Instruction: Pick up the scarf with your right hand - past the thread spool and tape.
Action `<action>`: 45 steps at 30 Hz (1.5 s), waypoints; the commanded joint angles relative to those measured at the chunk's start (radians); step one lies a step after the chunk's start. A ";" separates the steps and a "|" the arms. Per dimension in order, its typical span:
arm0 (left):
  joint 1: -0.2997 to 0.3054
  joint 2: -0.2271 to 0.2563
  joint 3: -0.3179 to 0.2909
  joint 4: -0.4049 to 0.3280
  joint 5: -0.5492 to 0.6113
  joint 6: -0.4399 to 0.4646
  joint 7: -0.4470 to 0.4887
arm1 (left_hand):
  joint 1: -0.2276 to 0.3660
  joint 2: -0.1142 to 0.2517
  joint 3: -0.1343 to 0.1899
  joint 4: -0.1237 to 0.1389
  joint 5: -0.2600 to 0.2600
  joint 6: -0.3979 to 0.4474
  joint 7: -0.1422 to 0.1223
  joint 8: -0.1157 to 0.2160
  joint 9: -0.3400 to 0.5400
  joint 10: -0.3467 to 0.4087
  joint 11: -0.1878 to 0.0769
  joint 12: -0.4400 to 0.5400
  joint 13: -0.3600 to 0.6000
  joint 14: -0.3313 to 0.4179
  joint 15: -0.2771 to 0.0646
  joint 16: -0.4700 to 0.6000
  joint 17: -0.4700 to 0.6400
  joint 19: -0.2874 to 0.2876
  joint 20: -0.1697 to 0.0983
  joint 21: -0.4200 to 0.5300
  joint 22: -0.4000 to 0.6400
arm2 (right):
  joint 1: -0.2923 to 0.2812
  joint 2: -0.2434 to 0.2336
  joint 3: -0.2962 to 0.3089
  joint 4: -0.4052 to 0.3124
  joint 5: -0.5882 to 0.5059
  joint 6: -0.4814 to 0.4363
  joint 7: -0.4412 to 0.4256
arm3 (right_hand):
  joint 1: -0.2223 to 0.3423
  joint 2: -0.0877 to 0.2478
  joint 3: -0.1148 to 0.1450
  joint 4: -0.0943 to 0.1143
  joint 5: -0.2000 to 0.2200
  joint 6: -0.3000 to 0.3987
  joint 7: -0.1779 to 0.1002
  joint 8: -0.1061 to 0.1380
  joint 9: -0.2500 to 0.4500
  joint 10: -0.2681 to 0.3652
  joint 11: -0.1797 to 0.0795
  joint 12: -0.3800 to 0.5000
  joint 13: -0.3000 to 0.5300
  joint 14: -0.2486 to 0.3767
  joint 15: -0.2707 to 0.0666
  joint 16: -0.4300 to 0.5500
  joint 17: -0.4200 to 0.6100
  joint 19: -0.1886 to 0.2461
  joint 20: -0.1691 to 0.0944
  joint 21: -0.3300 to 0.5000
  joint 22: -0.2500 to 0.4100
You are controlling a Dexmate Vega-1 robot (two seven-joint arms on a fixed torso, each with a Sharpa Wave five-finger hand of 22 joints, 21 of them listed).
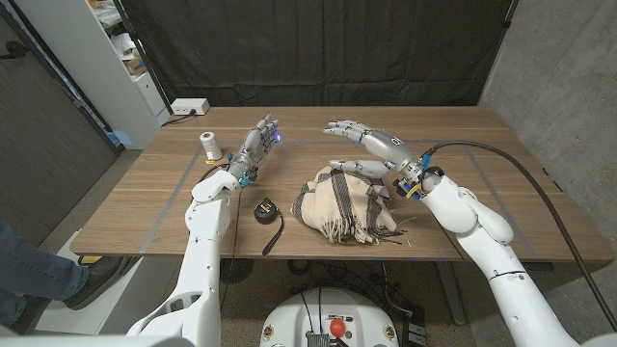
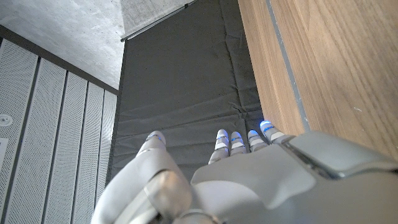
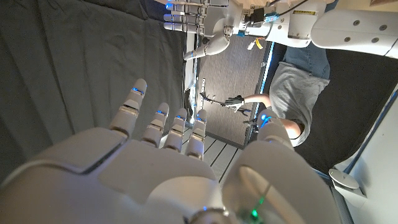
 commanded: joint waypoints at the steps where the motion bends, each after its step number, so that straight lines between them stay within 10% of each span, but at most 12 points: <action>1: 0.014 -0.002 0.005 -0.022 0.005 0.009 0.002 | 0.000 0.005 0.000 -0.005 -0.004 0.005 0.001 0.000 0.001 -0.001 0.001 -0.001 0.002 -0.006 0.002 0.001 0.002 -0.141 0.010 -0.002 0.002 | -0.017 -0.033 -0.013 -0.037 -0.041 -0.035 -0.023 | 0.006 -0.011 -0.005 -0.004 0.010 0.014 -0.030 0.001 0.002 0.010 0.025 0.004 -0.001 0.007 0.024 0.003 0.001 0.012 -0.001 -0.009 0.003; 38: 0.045 -0.006 0.013 -0.052 0.000 0.009 0.016 | -0.003 0.009 -0.002 -0.009 -0.005 0.014 -0.005 0.000 0.001 0.000 -0.001 -0.002 0.003 -0.009 0.005 0.000 0.003 -0.139 0.018 -0.017 0.003 | -0.073 -0.131 -0.057 -0.217 -0.148 -0.242 0.091 | -0.020 -0.054 -0.085 -0.006 0.035 -0.196 0.037 -0.029 -0.001 -0.138 0.039 -0.020 -0.012 -0.075 0.056 -0.022 -0.004 -0.023 0.003 -0.038 0.003; 45: 0.042 -0.005 0.014 -0.043 -0.004 0.009 0.012 | -0.004 0.009 -0.002 -0.010 -0.005 0.014 -0.005 -0.001 0.002 -0.002 -0.001 -0.003 0.003 -0.008 0.004 0.001 0.003 -0.138 0.019 -0.019 0.003 | -0.074 -0.140 -0.073 -0.225 -0.157 -0.269 0.108 | -0.031 -0.047 -0.127 -0.004 0.045 -0.165 0.034 -0.010 -0.003 -0.157 0.041 -0.011 -0.014 -0.156 0.075 -0.034 -0.008 -0.175 0.003 -0.061 -0.001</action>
